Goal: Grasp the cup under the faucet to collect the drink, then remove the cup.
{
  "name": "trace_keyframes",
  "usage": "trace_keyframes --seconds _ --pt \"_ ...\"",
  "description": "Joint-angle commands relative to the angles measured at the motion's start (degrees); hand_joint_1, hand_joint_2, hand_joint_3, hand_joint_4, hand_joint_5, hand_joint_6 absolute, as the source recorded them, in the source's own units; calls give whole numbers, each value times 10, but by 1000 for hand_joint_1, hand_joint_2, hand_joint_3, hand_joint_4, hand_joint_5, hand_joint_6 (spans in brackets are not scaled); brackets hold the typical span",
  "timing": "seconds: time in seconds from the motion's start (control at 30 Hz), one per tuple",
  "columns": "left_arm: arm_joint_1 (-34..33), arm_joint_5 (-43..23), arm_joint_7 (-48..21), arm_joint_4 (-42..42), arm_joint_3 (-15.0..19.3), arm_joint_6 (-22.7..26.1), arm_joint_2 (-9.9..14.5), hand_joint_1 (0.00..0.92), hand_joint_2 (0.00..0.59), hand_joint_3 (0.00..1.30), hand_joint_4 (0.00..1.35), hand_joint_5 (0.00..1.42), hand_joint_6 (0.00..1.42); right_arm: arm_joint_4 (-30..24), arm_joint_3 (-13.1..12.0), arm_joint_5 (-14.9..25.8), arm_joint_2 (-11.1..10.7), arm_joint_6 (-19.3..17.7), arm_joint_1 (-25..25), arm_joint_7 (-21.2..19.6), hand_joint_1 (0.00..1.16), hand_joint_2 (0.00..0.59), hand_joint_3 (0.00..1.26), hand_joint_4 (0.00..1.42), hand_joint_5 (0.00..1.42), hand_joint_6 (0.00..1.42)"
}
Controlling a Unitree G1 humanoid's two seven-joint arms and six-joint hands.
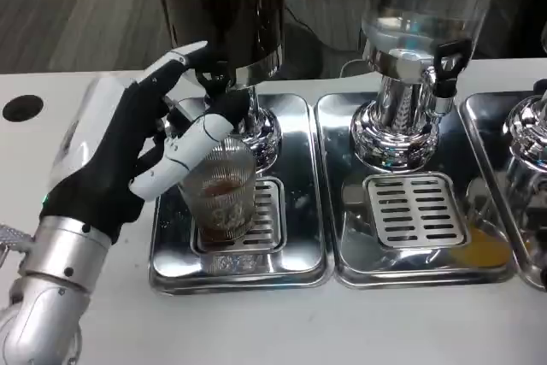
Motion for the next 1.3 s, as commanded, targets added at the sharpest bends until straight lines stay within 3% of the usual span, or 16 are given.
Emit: trace_keyframes --seconds 0.03,0.33,0.5,0.87,0.93,1.03,1.3 --pt "7 -3 -11 21 -3 5 3 0 81 279 218 847 1213 6 0 -3 -6 6 -4 0 420 380 242 201 245 119" --pt "-8 -7 -4 30 7 -4 0 0 85 264 198 847 1217 14 3 -6 -6 6 -10 -1 420 380 242 201 245 119" --pt "-14 -10 10 38 14 -24 -7 0 81 206 112 813 1178 18 4 -8 -6 6 -10 -1 420 380 248 201 245 119" --pt "-4 -29 45 44 58 -82 -20 0 81 131 13 728 1147 24 6 -10 -4 4 -13 -2 419 380 252 201 245 119" --pt "19 -22 51 32 74 -92 -16 0 78 153 63 510 938 20 7 -7 -3 5 -13 -1 419 380 252 201 245 119" --pt "51 -19 56 34 98 -102 -11 0 73 177 92 359 802 13 9 -3 0 7 -10 0 419 380 252 201 246 119" --pt "128 -14 57 65 155 -125 12 0 52 182 107 197 505 -6 16 8 2 17 -3 6 419 377 253 208 265 119"
